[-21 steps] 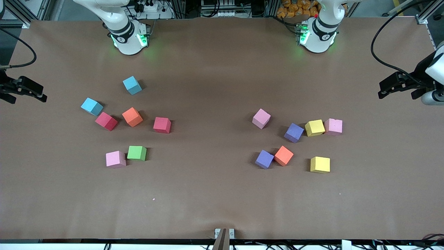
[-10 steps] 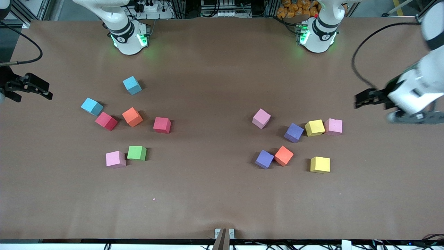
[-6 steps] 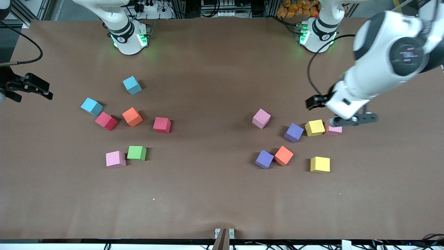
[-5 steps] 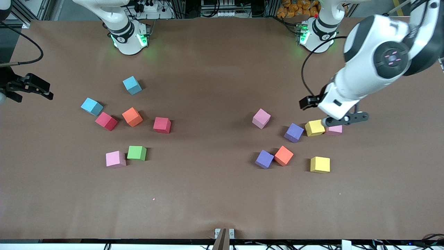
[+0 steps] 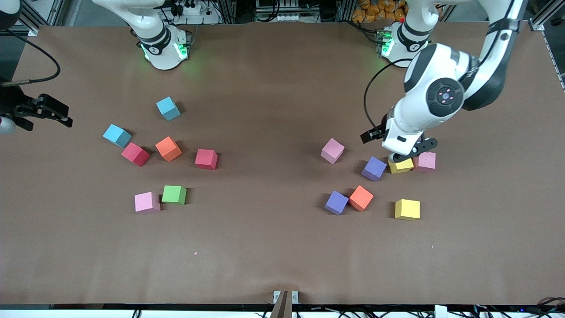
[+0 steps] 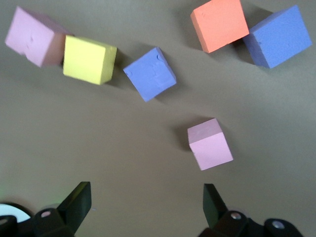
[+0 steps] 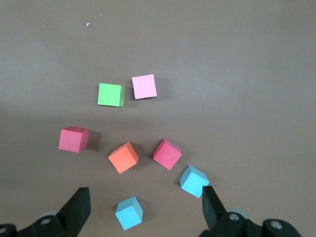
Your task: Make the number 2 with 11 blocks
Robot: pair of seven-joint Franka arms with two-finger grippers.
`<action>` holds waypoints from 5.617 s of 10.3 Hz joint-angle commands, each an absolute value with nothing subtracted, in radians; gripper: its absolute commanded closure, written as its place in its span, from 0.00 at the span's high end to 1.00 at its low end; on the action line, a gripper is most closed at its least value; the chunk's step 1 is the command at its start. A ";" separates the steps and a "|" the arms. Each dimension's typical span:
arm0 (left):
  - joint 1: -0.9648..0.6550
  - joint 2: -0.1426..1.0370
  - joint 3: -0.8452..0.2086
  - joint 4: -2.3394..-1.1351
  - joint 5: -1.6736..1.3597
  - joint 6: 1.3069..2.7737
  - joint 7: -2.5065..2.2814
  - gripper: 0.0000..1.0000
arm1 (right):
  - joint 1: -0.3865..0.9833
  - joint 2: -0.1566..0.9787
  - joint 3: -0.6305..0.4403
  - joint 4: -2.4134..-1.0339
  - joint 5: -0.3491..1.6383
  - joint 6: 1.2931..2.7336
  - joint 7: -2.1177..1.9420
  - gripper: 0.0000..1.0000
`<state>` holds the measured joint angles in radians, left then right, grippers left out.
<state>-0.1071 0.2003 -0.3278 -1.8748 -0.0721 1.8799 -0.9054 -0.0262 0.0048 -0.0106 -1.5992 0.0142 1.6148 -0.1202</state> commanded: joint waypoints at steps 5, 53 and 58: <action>-0.175 0.293 -0.337 -1.953 -0.109 2.116 -1.241 1.00 | 0.046 0.032 -0.014 -1.723 0.021 1.769 -0.118 1.00; -0.462 0.627 -0.629 -1.941 0.117 2.292 -1.166 0.35 | 0.333 0.417 -0.015 -1.908 0.188 2.433 -0.243 0.40; -0.462 0.673 -0.611 -1.908 0.173 2.292 -1.167 0.81 | 0.411 0.246 -0.012 -1.949 0.153 2.212 -0.434 0.40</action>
<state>-0.4541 0.6504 -0.6194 -1.9429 0.1385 2.3112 -1.1413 0.3874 0.3411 -0.0068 -1.8873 0.1726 2.2526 -0.3971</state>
